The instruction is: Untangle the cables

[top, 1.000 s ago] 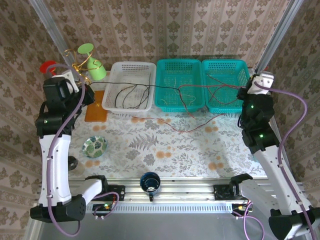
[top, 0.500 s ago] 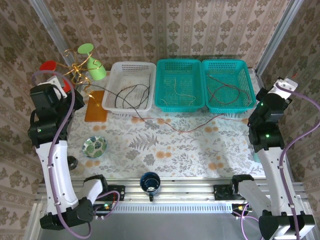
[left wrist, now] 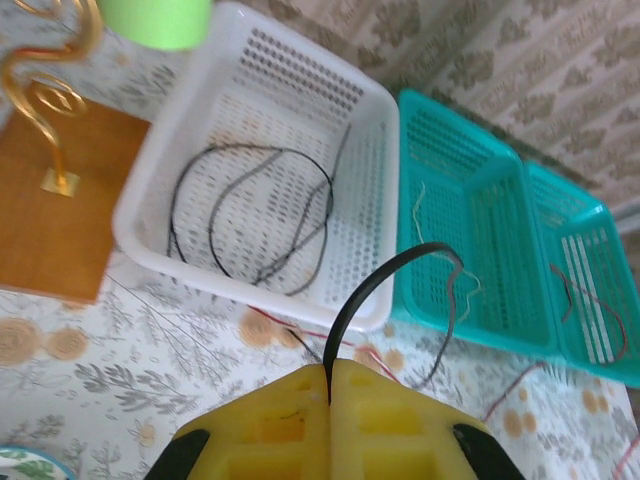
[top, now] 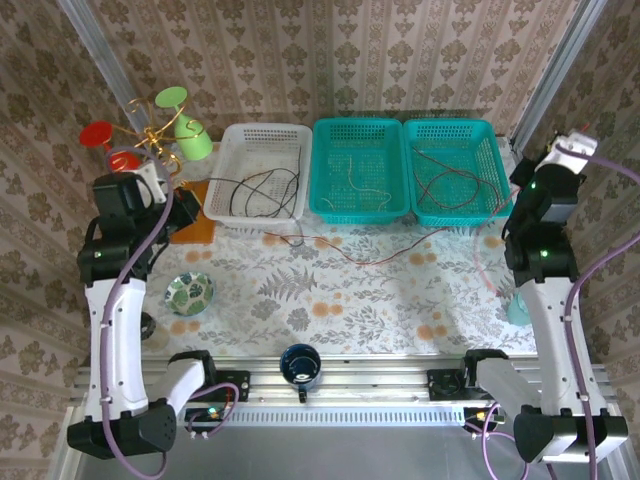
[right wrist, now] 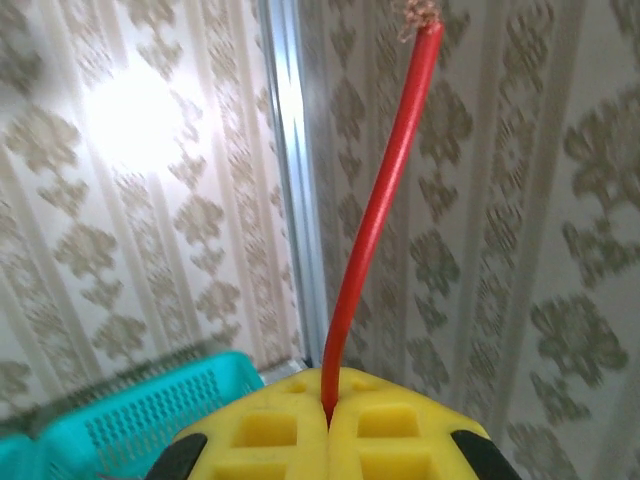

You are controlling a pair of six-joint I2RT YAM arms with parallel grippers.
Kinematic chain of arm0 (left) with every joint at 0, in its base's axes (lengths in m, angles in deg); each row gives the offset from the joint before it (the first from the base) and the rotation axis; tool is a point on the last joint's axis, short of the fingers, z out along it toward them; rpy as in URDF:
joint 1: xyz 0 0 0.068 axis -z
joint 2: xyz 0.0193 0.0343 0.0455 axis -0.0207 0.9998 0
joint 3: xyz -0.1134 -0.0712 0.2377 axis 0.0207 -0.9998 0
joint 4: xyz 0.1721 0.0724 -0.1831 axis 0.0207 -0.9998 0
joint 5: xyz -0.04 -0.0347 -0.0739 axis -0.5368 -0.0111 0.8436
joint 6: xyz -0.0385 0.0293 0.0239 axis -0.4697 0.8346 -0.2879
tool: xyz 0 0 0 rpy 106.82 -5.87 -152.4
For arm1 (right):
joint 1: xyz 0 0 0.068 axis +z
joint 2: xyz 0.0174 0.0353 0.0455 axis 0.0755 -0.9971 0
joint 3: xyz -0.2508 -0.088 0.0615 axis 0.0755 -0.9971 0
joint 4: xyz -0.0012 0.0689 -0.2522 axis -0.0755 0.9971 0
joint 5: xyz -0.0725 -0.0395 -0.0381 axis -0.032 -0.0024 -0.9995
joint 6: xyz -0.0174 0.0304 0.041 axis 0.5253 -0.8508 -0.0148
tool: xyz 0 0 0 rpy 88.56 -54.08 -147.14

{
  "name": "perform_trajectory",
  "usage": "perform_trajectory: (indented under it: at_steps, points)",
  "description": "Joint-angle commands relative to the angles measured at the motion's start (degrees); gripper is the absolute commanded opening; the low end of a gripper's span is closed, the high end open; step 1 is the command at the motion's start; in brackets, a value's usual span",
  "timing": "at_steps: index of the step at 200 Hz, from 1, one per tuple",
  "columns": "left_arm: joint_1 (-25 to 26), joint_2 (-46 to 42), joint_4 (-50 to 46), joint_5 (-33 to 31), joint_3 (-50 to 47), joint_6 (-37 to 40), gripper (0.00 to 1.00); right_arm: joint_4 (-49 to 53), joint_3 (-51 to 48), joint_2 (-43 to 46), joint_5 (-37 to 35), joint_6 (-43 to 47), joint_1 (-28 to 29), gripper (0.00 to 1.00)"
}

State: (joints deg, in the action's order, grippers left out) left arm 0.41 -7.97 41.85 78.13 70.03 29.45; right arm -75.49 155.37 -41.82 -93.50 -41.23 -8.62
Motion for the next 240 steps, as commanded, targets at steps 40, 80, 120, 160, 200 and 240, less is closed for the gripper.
perform_trajectory:
  at_steps: [40,80,120,160,200,240]
  points:
    - [7.18,0.22,3.80,-3.90,-3.18,-2.18,0.00,0.59,21.67,-11.16,11.98,-6.69,0.36,0.00]
    - [10.01,0.75,4.68,-5.61,-4.89,-3.03,0.00,-3.36,31.62,-20.70,13.93,-8.16,2.96,0.00]
    - [12.28,0.75,4.34,-7.17,-5.29,-3.27,0.00,-3.70,40.44,-30.58,12.00,-4.69,2.89,0.00]
    - [13.38,0.88,4.78,-7.42,-5.66,-3.71,0.00,-6.55,41.45,-37.49,10.01,0.86,2.54,0.00]
    - [14.44,1.34,4.74,-7.98,-5.73,-3.80,0.00,-8.23,34.79,-40.31,9.86,-0.50,2.86,0.00]
    - [14.92,2.02,4.95,-8.17,-5.56,-3.83,0.00,-2.92,25.87,-41.65,8.05,-4.46,4.65,0.00]
